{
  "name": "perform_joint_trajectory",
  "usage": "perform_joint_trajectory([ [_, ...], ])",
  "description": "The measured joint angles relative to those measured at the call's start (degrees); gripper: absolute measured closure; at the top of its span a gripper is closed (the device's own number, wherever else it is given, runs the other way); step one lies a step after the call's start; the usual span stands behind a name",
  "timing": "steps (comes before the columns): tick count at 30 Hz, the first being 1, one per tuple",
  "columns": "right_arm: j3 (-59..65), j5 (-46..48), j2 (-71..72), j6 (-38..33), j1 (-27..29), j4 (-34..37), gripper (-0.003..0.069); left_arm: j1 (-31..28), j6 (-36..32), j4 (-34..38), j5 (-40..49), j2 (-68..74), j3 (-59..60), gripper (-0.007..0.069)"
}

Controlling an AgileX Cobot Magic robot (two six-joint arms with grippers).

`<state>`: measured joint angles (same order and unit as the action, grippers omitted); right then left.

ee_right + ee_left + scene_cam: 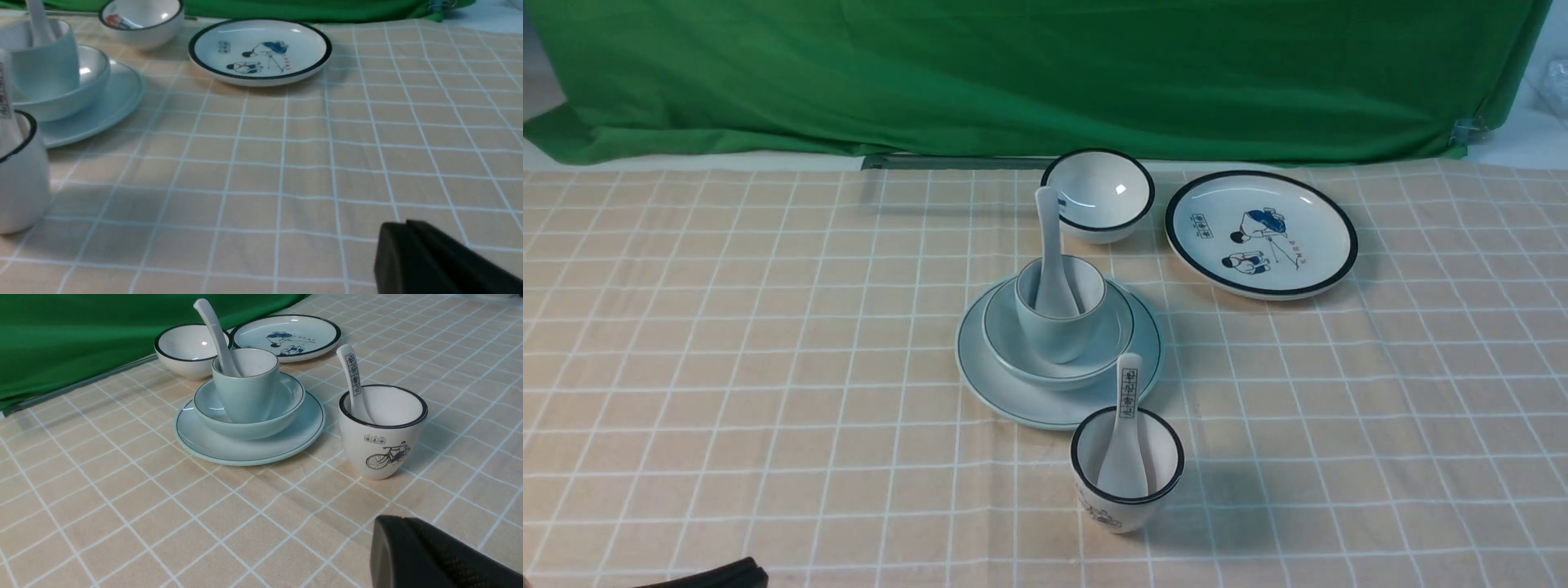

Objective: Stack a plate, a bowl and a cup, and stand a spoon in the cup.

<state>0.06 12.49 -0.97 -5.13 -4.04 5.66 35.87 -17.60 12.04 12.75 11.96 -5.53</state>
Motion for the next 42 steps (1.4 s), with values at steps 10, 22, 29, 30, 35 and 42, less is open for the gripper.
perform_joint_trajectory([
  [10,0.35,2.99,0.86,-0.09,0.02,-0.05,0.0635,0.00,0.00,-0.05,0.00,0.00,0.20,0.0623],
  [22,0.35,3.03,0.86,-0.11,0.02,-0.16,0.0599,0.00,-0.45,-0.05,0.00,0.00,0.20,0.0623],
  [29,0.35,3.03,0.86,-0.11,0.02,-0.19,0.0582,0.00,-0.53,-0.05,-0.36,0.00,0.25,0.0623],
  [30,0.35,3.03,0.86,-0.11,0.02,-0.19,0.0581,0.00,-0.53,-0.12,-1.23,0.00,0.25,0.0623],
  [35,0.35,3.03,0.86,-0.11,0.02,-0.19,0.0572,-3.52,3.45,-5.16,-11.51,0.00,0.31,0.0623],
  [42,0.35,3.03,0.92,-0.16,0.02,-0.19,0.0566,-26.85,7.70,-3.45,-14.47,-4.61,1.16,0.0623],
])
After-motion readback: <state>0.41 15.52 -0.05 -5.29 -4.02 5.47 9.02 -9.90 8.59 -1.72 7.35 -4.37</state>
